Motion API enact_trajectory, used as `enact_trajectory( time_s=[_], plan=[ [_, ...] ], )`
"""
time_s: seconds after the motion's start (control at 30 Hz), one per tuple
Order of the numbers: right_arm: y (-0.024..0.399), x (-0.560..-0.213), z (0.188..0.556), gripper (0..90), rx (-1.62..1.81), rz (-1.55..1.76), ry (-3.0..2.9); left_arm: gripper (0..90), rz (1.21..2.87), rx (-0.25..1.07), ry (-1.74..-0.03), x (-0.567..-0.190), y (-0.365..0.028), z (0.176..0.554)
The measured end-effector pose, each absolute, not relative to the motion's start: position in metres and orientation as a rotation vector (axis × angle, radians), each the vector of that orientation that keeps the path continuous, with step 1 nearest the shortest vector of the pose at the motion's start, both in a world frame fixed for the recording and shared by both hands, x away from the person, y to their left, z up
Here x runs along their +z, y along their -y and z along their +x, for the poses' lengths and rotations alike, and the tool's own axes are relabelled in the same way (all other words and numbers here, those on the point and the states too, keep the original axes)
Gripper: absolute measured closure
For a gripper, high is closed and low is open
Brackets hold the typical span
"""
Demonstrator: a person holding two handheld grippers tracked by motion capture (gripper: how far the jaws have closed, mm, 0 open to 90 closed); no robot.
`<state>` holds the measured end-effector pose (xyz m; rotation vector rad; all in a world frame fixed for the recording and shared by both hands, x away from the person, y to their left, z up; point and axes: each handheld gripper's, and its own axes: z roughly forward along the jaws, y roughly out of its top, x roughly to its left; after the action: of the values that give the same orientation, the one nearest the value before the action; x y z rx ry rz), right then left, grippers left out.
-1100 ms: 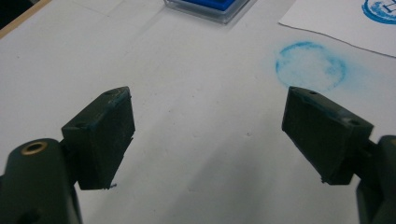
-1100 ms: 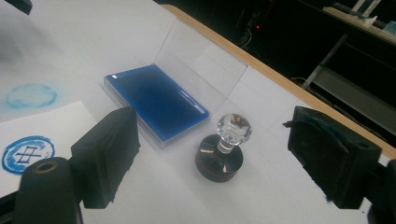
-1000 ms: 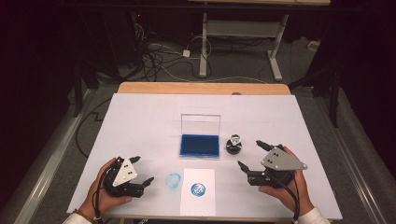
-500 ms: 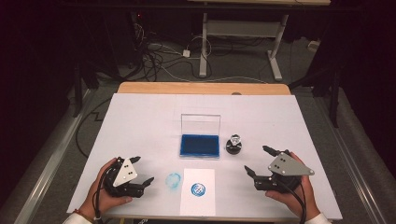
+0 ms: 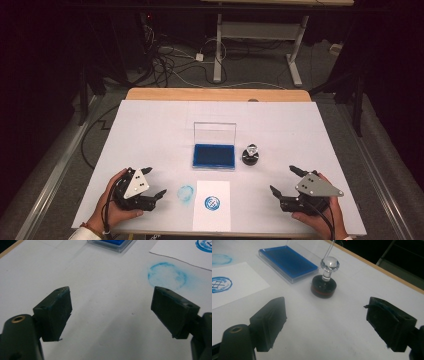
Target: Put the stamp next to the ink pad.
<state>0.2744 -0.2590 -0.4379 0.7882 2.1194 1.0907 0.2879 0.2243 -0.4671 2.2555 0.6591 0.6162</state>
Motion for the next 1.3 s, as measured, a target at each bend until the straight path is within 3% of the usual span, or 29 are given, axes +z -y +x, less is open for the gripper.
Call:
enact_trajectory(
  time_s=[0.23,1.3],
  plan=[
    [0.267,-0.453,0.273,16.6,1.075,0.835,-2.145,16.2,2.254,0.618,-0.67,-0.468,-0.225,0.289],
    [0.259,-0.443,0.267,16.5,1.138,0.805,-2.135,16.2,2.282,0.624,-0.66,-0.47,-0.221,0.287]
  ],
)
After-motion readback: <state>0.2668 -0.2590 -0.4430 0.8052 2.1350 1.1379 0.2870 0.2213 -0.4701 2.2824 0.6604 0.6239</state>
